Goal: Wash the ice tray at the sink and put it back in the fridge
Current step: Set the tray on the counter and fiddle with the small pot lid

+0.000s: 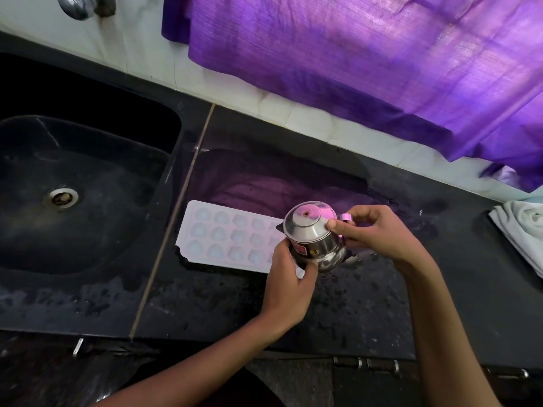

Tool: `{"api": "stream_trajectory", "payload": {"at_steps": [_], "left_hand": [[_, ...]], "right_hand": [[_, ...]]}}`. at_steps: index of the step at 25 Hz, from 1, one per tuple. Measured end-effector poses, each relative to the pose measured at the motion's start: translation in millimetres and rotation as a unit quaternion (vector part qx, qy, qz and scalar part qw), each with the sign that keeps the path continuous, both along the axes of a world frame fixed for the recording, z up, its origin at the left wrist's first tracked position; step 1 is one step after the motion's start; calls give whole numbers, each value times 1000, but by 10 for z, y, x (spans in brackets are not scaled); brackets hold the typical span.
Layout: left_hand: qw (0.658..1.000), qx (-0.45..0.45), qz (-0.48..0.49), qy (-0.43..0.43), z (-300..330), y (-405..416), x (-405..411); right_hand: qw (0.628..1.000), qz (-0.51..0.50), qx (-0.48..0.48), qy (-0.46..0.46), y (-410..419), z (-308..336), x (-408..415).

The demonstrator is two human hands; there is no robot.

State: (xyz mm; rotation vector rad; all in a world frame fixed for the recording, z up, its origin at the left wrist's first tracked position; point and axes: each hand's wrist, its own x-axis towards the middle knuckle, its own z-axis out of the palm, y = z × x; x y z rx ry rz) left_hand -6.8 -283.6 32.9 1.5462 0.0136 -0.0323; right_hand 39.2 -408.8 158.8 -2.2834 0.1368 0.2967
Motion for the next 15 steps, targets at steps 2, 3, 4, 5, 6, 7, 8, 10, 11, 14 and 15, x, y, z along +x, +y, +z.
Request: {"api": "stream_trajectory", "payload": {"at_steps": [2,3,4,5,6,7,8,10,11,14,15], "left_hand": [[1000,1,1,-6,16,0,-10],[1000,1,1,-10,26,1,-13],[1000,1,2,-13,38,5,-16],[1000,1,4,-15,48,7,-18],[1000,1,6,-16,56,9,-21],[1000,1,8,-16,59,9,-29],[1000,1,10,-17,68,11,-37],[1000,-4,12,-16,96,14,-64],[1000,-7,15,-14,119,11,-84],[999,-27,20,-4,177,-13,-167],[999,-29,18,2,190,-21,-196]], "right_hand": [[1000,-8,11,-1,-21,-8,-14],[1000,-12,17,-2,-30,-11,-19],[1000,-15,23,-3,-37,-15,-27],[999,-16,27,-5,-40,-18,-33],[999,-16,29,-7,-40,-21,-39],[999,-15,30,-9,-38,-22,-49],[999,-13,31,-11,-34,-20,-59],[999,-9,29,-12,-24,-11,-73],[1000,-6,26,-11,-22,-6,-75],[1000,5,14,-5,-27,14,-96],[1000,10,7,-3,-27,23,-107]]}}
